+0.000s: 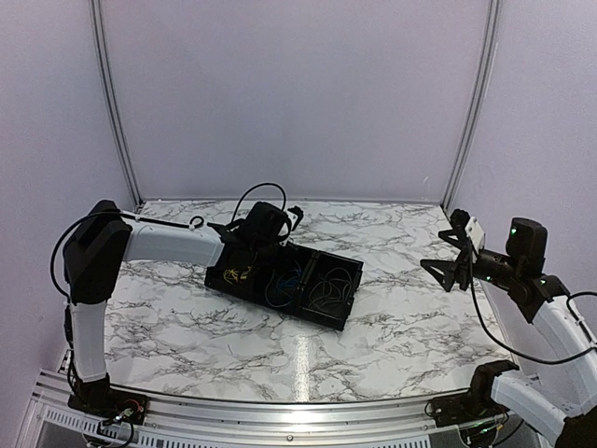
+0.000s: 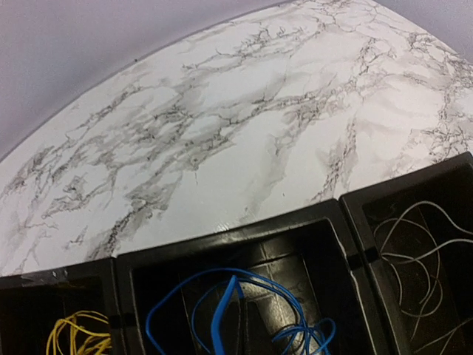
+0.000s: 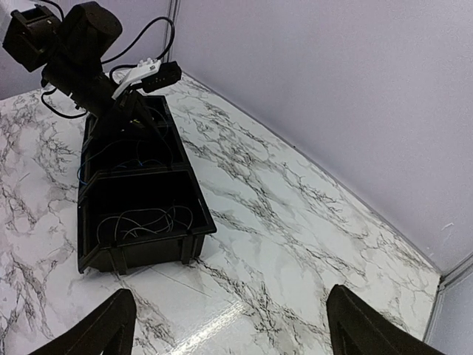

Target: Untangle the cables

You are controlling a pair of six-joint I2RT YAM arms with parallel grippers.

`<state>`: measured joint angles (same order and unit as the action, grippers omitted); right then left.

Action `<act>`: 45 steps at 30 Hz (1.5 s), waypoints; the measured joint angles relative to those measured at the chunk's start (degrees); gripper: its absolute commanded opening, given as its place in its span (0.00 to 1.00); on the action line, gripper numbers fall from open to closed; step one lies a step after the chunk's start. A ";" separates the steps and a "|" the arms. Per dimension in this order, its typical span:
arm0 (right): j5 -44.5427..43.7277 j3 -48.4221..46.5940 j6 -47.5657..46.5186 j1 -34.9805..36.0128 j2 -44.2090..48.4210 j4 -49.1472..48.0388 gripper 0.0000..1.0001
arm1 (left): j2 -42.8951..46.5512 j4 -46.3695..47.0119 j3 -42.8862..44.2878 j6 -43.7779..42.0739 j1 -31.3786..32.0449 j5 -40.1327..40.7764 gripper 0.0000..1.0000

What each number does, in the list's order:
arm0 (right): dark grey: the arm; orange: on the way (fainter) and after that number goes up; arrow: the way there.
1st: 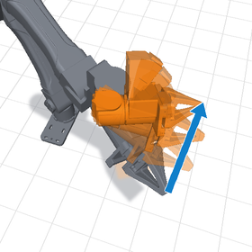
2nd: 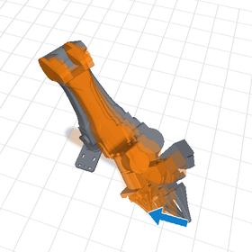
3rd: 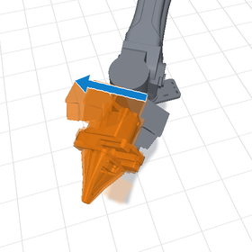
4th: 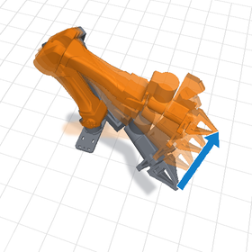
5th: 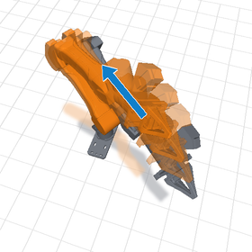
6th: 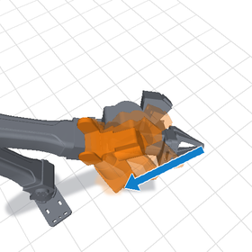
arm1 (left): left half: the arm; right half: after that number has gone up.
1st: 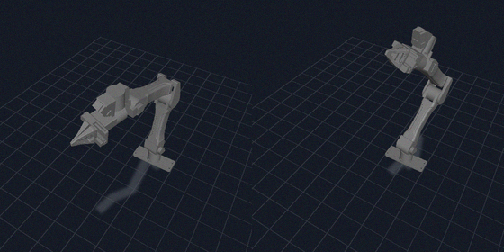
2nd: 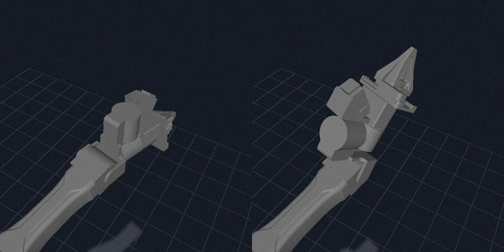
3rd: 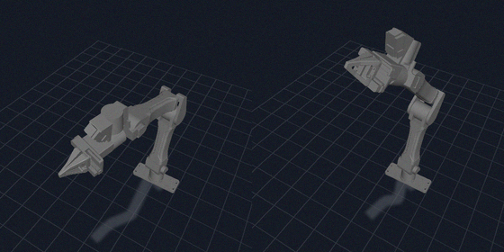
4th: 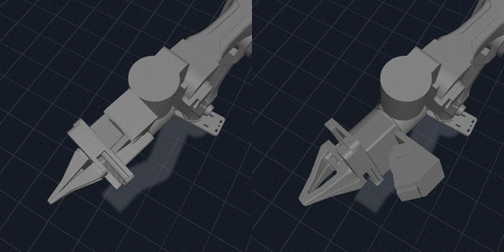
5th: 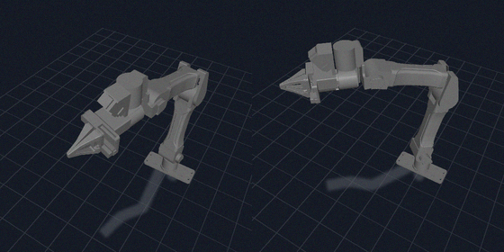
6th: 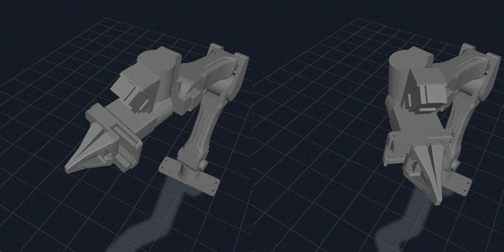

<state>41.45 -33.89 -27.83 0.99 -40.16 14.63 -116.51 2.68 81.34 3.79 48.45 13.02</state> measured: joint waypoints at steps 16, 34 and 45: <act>0.00 0.00 -0.76 0.00 -0.11 0.04 0.89 | -1.53 -3.50 -1.90 3.85 0.26 -4.22 0.01; 0.00 0.00 -0.96 0.00 -0.13 0.09 0.89 | 8.72 -16.00 -1.95 5.05 0.63 -4.11 0.42; 0.00 0.00 -1.16 0.00 -0.13 0.46 0.89 | 19.17 -19.87 -13.09 13.75 3.98 1.70 0.44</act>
<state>41.45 -33.89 -28.99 0.99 -40.29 15.09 -97.34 -17.19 68.25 17.54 52.42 14.72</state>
